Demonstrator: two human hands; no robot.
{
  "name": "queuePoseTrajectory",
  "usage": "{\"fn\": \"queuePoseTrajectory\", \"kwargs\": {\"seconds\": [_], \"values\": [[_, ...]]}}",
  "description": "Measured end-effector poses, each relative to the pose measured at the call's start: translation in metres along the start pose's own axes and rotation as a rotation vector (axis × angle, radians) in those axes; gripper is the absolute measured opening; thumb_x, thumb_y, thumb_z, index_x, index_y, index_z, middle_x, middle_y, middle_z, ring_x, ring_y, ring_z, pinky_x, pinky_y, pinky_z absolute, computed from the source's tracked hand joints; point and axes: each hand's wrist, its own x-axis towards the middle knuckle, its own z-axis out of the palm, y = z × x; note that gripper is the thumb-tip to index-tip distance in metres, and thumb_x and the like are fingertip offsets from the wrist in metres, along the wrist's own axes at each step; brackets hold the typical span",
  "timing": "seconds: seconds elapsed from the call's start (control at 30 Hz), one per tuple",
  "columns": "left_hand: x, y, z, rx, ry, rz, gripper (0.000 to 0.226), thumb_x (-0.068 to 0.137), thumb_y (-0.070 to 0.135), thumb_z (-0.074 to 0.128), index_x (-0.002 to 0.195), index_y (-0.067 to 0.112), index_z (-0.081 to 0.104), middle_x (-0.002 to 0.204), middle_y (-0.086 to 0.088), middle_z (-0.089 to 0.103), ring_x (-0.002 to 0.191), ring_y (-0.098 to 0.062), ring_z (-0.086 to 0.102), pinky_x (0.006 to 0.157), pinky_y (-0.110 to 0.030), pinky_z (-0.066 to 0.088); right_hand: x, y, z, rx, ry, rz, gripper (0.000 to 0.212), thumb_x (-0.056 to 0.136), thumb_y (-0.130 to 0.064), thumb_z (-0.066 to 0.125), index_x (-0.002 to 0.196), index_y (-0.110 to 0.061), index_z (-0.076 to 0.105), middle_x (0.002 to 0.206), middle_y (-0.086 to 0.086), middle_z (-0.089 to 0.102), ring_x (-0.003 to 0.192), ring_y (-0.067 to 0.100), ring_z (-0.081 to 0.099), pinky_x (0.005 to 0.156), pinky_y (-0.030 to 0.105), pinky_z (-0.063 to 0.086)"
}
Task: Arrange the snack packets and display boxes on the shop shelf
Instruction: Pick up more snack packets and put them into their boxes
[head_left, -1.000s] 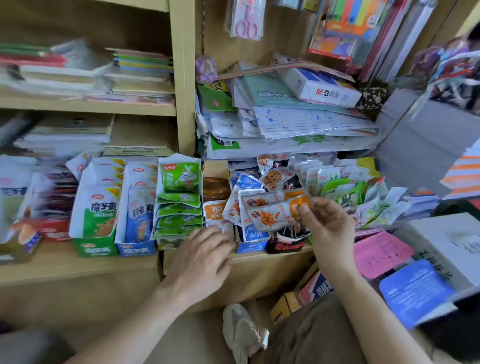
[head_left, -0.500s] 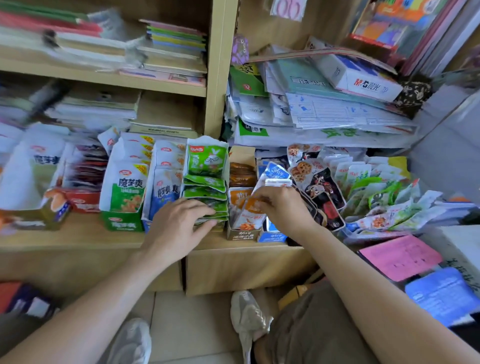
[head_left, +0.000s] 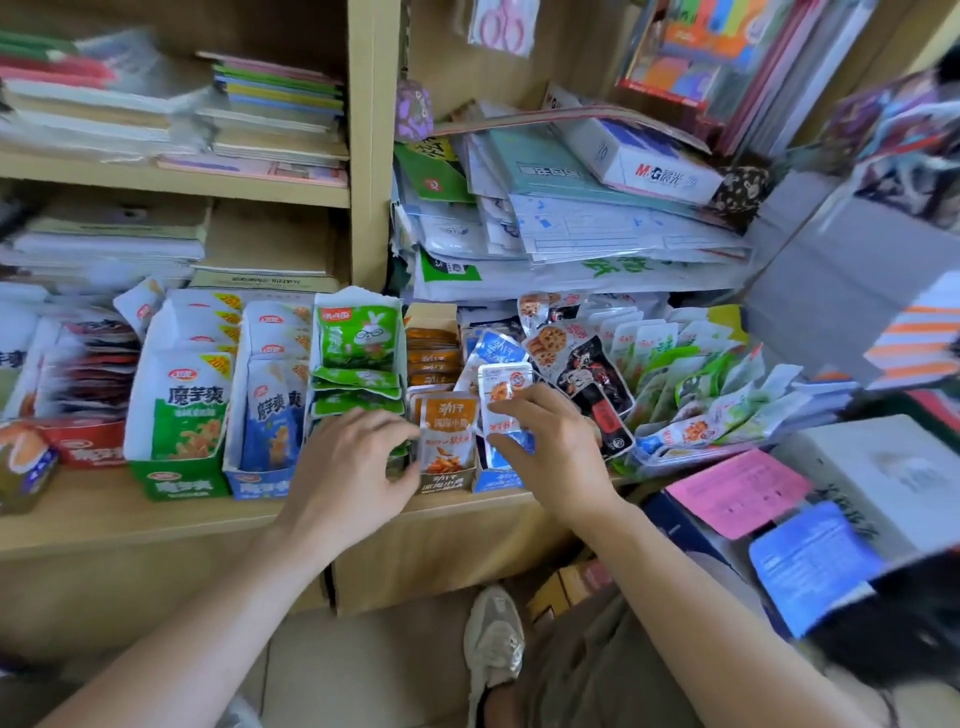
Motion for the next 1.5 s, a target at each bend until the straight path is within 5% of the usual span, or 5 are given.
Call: {"fn": "queuePoseTrajectory", "kwargs": {"seconds": [0.27, 0.47, 0.67, 0.9, 1.5], "values": [[0.022, 0.082, 0.036, -0.178, -0.011, 0.217, 0.026, 0.086, 0.031, 0.076, 0.111, 0.025, 0.076, 0.111, 0.013, 0.072, 0.106, -0.012, 0.065, 0.095, -0.033, 0.052, -0.057, 0.073, -0.091, -0.033, 0.427, 0.528, 0.015, 0.086, -0.010, 0.075, 0.087, -0.025, 0.071, 0.085, -0.011, 0.062, 0.071, 0.007, 0.061, 0.064, 0.016, 0.047], [0.041, 0.146, 0.060, -0.335, -0.036, 0.301, 0.029, 0.088, 0.037, 0.066, 0.114, 0.028, 0.075, 0.112, 0.017, 0.070, 0.107, -0.005, 0.061, 0.096, -0.026, 0.048, -0.085, 0.145, -0.120, -0.060, 0.374, 0.899, 0.057, 0.082, -0.027, 0.080, 0.134, -0.022, 0.058, 0.130, 0.007, 0.057, 0.120, 0.027, 0.054, 0.097, 0.038, 0.045], [0.091, 0.217, 0.077, -0.299, -0.060, 0.419, 0.041, 0.091, 0.031, 0.069, 0.131, 0.024, 0.065, 0.127, 0.009, 0.066, 0.118, -0.011, 0.059, 0.101, -0.028, 0.046, -0.086, 0.177, -0.117, -0.052, 0.111, 0.839, 0.092, 0.080, -0.030, 0.081, 0.154, -0.037, 0.028, 0.160, -0.003, 0.031, 0.142, 0.029, 0.029, 0.114, 0.046, 0.029], [0.162, 0.275, 0.124, -0.056, -0.224, 0.425, 0.072, 0.096, 0.040, 0.062, 0.157, 0.024, 0.028, 0.141, -0.001, 0.055, 0.126, -0.023, 0.052, 0.096, -0.035, 0.046, -0.103, 0.190, -0.108, 0.000, 0.104, 0.814, 0.071, 0.075, -0.015, 0.076, 0.142, -0.024, 0.053, 0.138, -0.003, 0.057, 0.137, 0.024, 0.033, 0.109, 0.032, 0.031], [0.188, 0.240, 0.115, -0.043, -0.091, 0.179, 0.021, 0.090, 0.031, 0.074, 0.105, 0.017, 0.074, 0.083, 0.004, 0.072, 0.071, -0.017, 0.065, 0.063, -0.027, 0.048, -0.096, 0.181, -0.106, -0.063, -0.038, 0.828, 0.090, 0.083, -0.037, 0.067, 0.151, -0.056, 0.010, 0.157, -0.006, 0.028, 0.143, 0.026, 0.012, 0.110, 0.056, 0.023]]}}
